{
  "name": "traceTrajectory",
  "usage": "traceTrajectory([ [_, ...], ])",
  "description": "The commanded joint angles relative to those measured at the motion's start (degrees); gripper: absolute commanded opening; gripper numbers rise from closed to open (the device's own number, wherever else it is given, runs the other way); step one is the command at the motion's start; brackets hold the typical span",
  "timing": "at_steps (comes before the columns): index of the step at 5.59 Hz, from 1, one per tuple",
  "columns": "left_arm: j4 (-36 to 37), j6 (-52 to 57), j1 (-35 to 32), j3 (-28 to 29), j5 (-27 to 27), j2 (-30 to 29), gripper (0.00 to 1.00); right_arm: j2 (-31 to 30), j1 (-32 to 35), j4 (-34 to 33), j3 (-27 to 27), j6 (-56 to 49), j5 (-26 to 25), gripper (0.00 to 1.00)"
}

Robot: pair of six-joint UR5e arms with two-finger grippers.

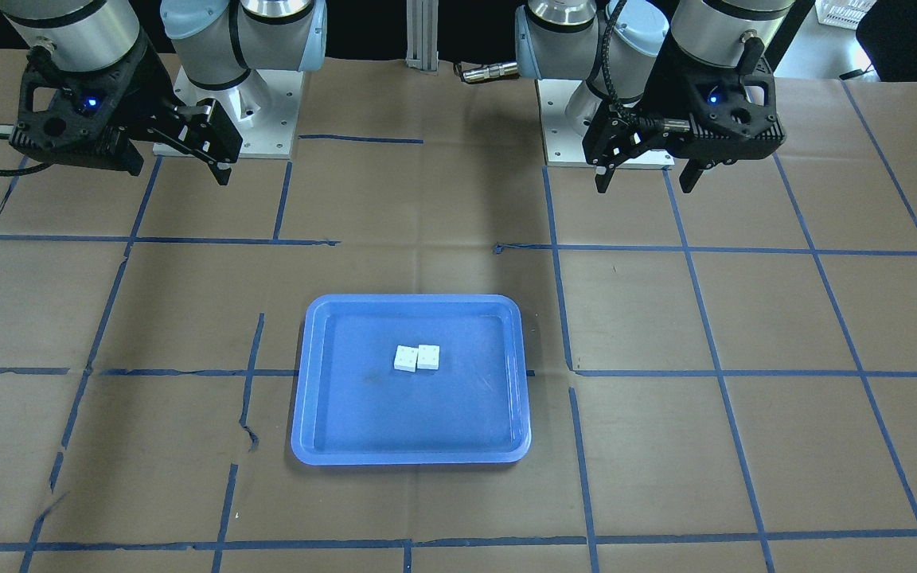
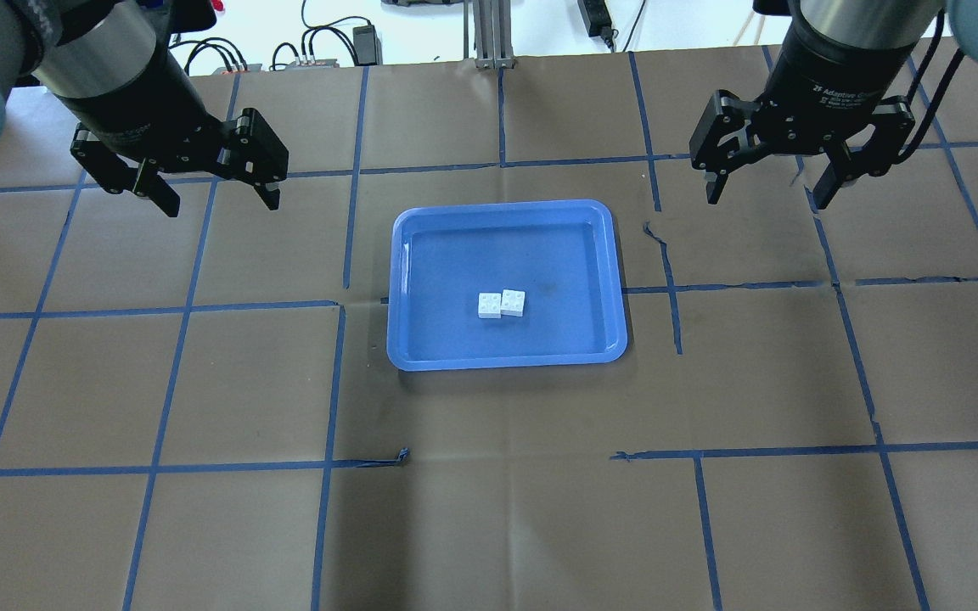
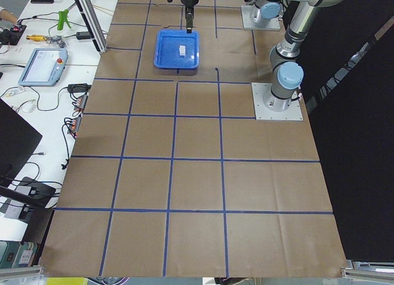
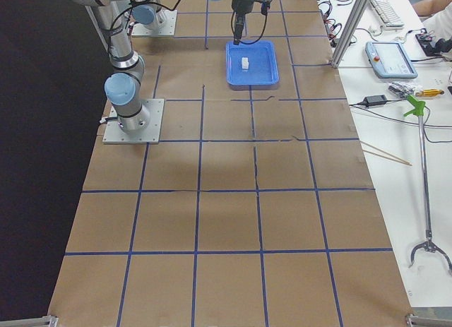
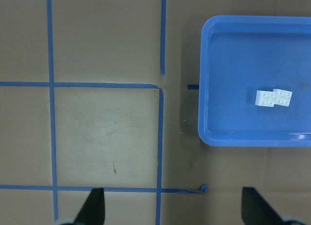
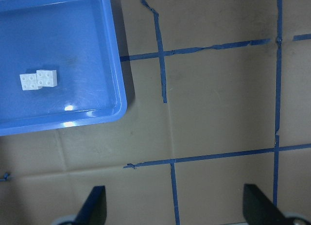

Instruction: Assemble white blocks and place on blue tray

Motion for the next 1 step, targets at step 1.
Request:
traceTrajectory([
  [1, 0.0, 0.0, 0.0, -0.1, 0.0, 0.0, 0.99, 0.0, 0.0, -0.2, 0.2, -0.1, -0.3, 1.00],
])
